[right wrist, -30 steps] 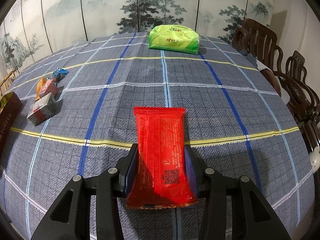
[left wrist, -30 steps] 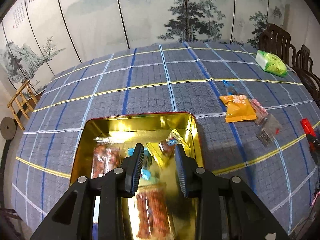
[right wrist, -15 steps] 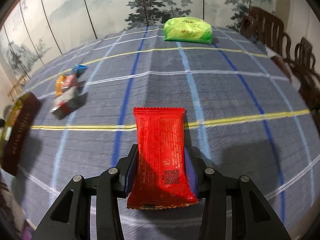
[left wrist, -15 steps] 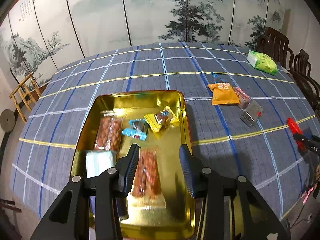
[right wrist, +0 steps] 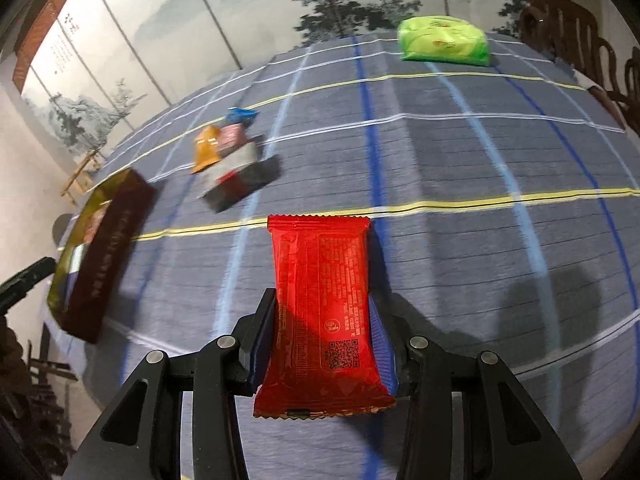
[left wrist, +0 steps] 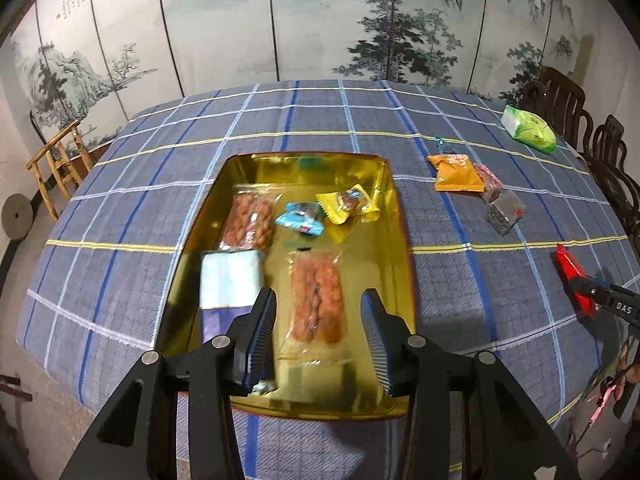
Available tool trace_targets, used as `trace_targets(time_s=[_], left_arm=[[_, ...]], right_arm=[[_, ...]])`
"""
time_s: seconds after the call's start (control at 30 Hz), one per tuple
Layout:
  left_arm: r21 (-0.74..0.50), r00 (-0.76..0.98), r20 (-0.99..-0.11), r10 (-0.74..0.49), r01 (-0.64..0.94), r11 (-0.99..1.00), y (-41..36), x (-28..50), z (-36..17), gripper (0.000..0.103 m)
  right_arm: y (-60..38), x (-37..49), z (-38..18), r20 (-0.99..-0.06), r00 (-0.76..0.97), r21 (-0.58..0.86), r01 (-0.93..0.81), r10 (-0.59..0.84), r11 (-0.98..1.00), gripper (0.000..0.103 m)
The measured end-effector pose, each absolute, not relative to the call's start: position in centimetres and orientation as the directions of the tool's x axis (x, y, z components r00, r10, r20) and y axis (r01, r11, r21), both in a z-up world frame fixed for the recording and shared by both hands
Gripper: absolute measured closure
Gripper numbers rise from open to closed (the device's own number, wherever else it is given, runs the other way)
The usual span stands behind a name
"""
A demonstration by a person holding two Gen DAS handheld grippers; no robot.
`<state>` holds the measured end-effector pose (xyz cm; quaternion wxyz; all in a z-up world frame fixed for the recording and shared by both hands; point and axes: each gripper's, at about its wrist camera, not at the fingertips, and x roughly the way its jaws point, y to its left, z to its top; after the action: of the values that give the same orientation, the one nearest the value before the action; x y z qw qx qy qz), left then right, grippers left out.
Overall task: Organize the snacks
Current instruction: 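Carry the red packet into the tin and open the right gripper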
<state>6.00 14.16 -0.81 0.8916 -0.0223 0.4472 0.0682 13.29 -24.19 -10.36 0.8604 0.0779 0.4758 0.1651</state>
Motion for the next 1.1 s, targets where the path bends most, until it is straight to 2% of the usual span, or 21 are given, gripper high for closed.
trace_targets(time_s=[0.37,0.53,0.67,1.1], left_arm=[[-0.016,0.588,-0.796,0.143,-0.257,0.966,18.4,2.3,-0.8,0.062],[0.008,0.582,-0.791,0.185,-0.294,0.956,19.6,0.9,-0.9,0.062],[-0.007,0.579,-0.797,0.171,-0.292,0.956,20.0,0.4,-0.9,0.062],[-0.022,0.595,-0.792,0.138,-0.253,0.967,19.7,0.0,-0.4,0.056]], right_arm=[[-16.0,11.5,-6.1,-0.740,0.462,0.337,-0.375,0.489,0.864,0.059],[-10.9,10.8,-3.8,-0.710,0.432,0.352,-0.468,0.557,0.811,0.059],[-6.9,10.6,-2.8,-0.702,0.400,0.350,-0.528,0.590,0.774,0.059],[3.0,12.7,-4.0,-0.740,0.324,0.325,-0.596,0.590,0.735,0.058]])
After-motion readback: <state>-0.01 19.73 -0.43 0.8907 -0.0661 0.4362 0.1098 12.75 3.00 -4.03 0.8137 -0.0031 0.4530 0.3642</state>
